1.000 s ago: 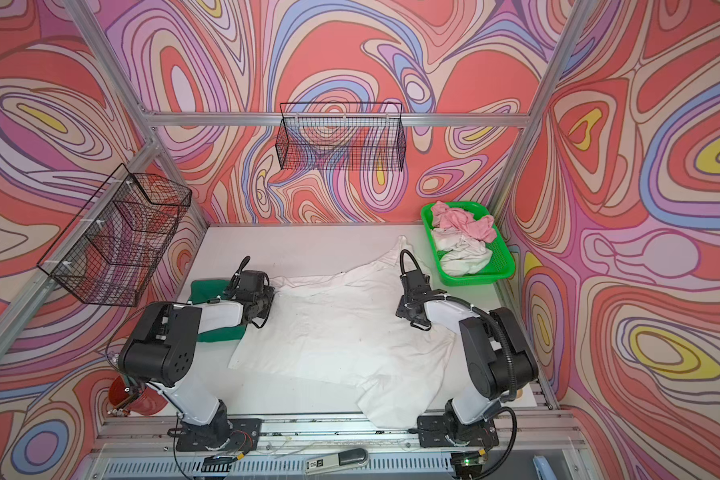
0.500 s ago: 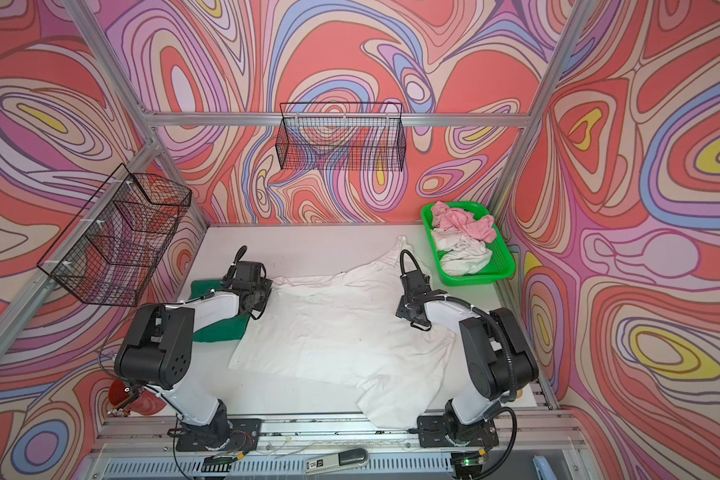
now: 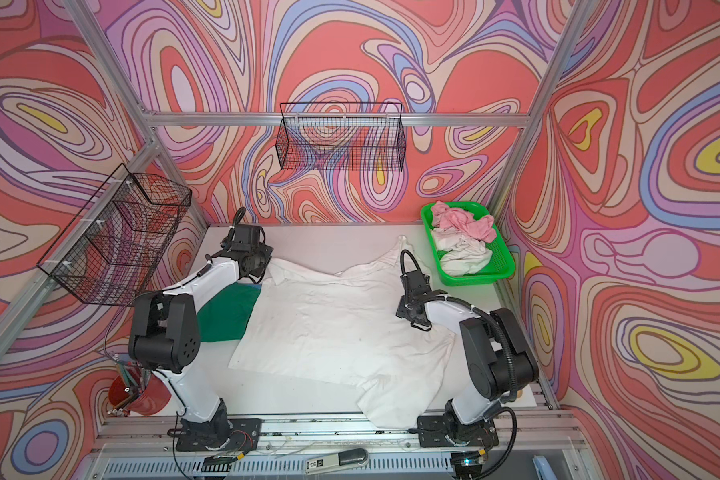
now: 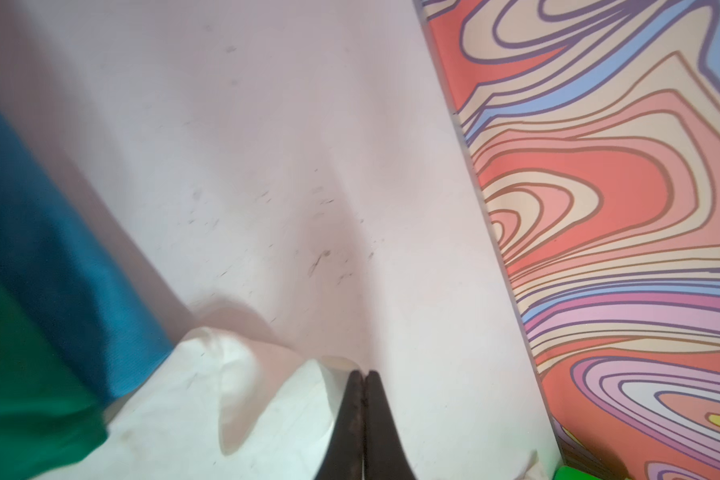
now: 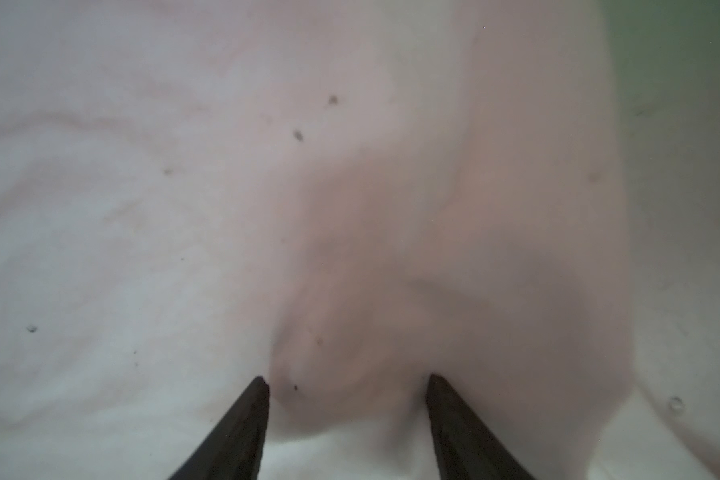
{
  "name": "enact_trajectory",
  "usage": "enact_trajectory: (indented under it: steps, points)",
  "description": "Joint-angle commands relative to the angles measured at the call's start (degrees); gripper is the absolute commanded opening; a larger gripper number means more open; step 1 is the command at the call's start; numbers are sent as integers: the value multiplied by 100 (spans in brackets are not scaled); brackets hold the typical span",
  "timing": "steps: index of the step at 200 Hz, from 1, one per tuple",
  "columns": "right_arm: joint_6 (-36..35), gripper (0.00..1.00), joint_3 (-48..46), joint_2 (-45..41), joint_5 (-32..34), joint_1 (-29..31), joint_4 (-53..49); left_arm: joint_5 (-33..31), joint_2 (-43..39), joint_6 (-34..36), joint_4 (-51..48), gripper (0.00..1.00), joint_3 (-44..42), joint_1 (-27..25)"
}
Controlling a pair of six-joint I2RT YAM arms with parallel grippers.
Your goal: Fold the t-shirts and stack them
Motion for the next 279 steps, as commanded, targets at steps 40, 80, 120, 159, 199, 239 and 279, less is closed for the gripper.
enact_trajectory:
  steps: [40,80,120,159,199,239,279]
  points:
    - [-32,64,-154,-114,-164,-17,-47,-483,1332,1177,-1391,0,1942,61]
    - [-66,64,-188,-171,-148,-21,-43,-790,2017,1818,-1774,0,2979,61]
    - [-80,64,-224,-219,-172,-17,-56,-896,2616,2296,-2209,0,3926,61]
    - [-69,65,-76,-344,-214,-12,-206,-999,2926,2635,-2727,34,4864,78]
    - [-38,66,539,-446,-392,-62,-447,-640,2608,2547,-3212,86,5104,87]
    - [-111,67,1359,-374,-363,-403,-941,53,1437,2239,-3148,94,3748,5]
    - [-76,67,1948,101,-496,-410,-1050,462,269,1823,-2695,95,1710,-259]
